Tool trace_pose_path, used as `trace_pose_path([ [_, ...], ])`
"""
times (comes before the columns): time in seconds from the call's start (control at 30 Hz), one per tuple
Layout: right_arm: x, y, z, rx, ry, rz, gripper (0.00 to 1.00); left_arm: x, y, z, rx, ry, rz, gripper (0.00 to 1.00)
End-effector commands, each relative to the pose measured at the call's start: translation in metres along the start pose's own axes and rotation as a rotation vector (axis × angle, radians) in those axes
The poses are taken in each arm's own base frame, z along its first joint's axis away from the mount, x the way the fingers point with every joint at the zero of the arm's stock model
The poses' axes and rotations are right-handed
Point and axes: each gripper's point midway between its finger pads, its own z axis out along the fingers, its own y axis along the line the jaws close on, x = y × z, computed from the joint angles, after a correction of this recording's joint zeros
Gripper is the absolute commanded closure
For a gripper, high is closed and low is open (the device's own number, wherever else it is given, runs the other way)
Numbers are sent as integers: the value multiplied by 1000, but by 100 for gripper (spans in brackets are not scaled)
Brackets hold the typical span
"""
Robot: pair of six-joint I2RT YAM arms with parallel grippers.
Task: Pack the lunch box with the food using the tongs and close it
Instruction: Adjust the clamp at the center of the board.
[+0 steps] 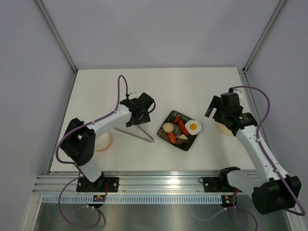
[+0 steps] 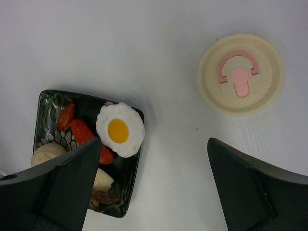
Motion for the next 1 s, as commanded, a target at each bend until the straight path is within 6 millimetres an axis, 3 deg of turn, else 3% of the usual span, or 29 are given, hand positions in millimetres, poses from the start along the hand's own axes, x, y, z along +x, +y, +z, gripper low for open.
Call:
trace_pose_path([
  [0.0,1,0,-9,-25,-13,0,0,-23,-19,8,7,-67,-94,27],
  [0.2,7,-3,-9,-27,4,-11,1,-11,-20,34,-21,-27,-89,29],
  [0.43,11,-2,-7,-30,18,-13,0,-3,-22,53,-10,15,-58,47],
  [0.73,10,-3,-8,-28,18,-21,0,10,-22,67,-12,56,0,50],
  [0.8,10,-2,-8,-29,22,-22,0,11,-22,67,-10,58,12,58],
  [0.83,10,-3,-8,-27,23,-21,1,12,-22,67,-8,59,19,70],
  [0.97,8,-2,-9,-25,20,-19,1,5,-22,63,15,36,91,87],
])
